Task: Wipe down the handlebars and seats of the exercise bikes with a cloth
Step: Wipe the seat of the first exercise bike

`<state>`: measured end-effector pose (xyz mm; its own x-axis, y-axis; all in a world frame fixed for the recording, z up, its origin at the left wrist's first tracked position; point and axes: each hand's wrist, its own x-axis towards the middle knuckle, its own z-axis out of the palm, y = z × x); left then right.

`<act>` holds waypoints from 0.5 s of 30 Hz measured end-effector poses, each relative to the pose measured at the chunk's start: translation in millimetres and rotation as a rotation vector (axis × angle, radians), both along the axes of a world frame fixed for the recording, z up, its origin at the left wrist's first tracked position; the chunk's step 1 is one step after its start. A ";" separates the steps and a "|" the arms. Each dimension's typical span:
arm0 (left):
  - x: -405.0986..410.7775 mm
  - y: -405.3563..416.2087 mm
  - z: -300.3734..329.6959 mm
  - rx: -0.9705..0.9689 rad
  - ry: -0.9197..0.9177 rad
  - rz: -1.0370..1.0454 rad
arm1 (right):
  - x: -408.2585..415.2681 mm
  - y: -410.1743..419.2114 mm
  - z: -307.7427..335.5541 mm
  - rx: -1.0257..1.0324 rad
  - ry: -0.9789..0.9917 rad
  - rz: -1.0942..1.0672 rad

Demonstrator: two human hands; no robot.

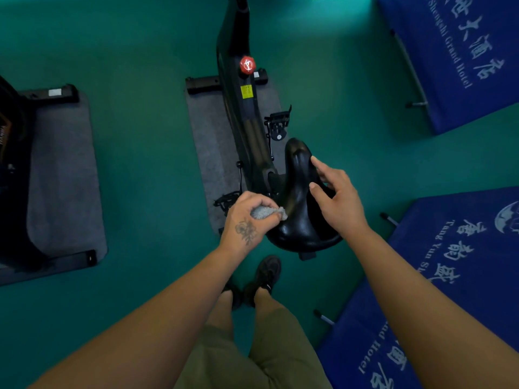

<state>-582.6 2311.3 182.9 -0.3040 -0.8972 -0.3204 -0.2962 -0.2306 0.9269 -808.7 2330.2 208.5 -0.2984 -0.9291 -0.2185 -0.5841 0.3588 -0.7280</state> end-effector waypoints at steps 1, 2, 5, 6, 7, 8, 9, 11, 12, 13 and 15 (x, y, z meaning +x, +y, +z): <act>-4.5 -2.9 1.6 -0.004 0.008 0.004 | 2.0 1.1 0.3 0.001 0.012 -0.005; -9.8 -6.7 3.8 -0.010 0.016 0.005 | 4.0 2.0 1.4 0.003 0.026 -0.010; -23.0 -16.1 8.3 -0.017 0.012 -0.006 | 8.8 3.3 7.0 0.036 0.059 -0.020; -24.4 -17.4 7.5 -0.012 0.007 -0.012 | 9.5 3.6 8.9 0.045 0.071 -0.016; -23.8 -17.1 5.6 -0.007 0.006 -0.017 | 9.4 4.1 10.0 0.053 0.080 -0.008; -21.5 -15.7 3.3 -0.002 0.008 -0.023 | 9.0 4.6 11.1 0.059 0.085 0.002; -17.9 -13.1 0.8 0.001 0.012 -0.026 | 8.2 5.1 11.7 0.064 0.087 0.013; -8.8 -5.9 -3.6 0.003 0.016 -0.017 | 5.9 5.5 12.3 0.078 0.090 0.034; -3.8 -1.4 -5.6 0.013 0.016 -0.005 | 5.0 5.6 12.7 0.084 0.091 0.042; 0.7 3.4 -7.6 0.026 0.017 0.011 | 4.1 5.2 12.6 0.085 0.093 0.049; 8.0 13.3 -10.9 0.052 0.022 0.050 | 2.4 3.6 11.7 0.078 0.088 0.057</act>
<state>-574.6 2324.7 172.0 -0.2668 -0.8937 -0.3607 -0.2625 -0.2928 0.9194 -806.3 2333.8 220.2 -0.2665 -0.9263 -0.2662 -0.6655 0.3767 -0.6444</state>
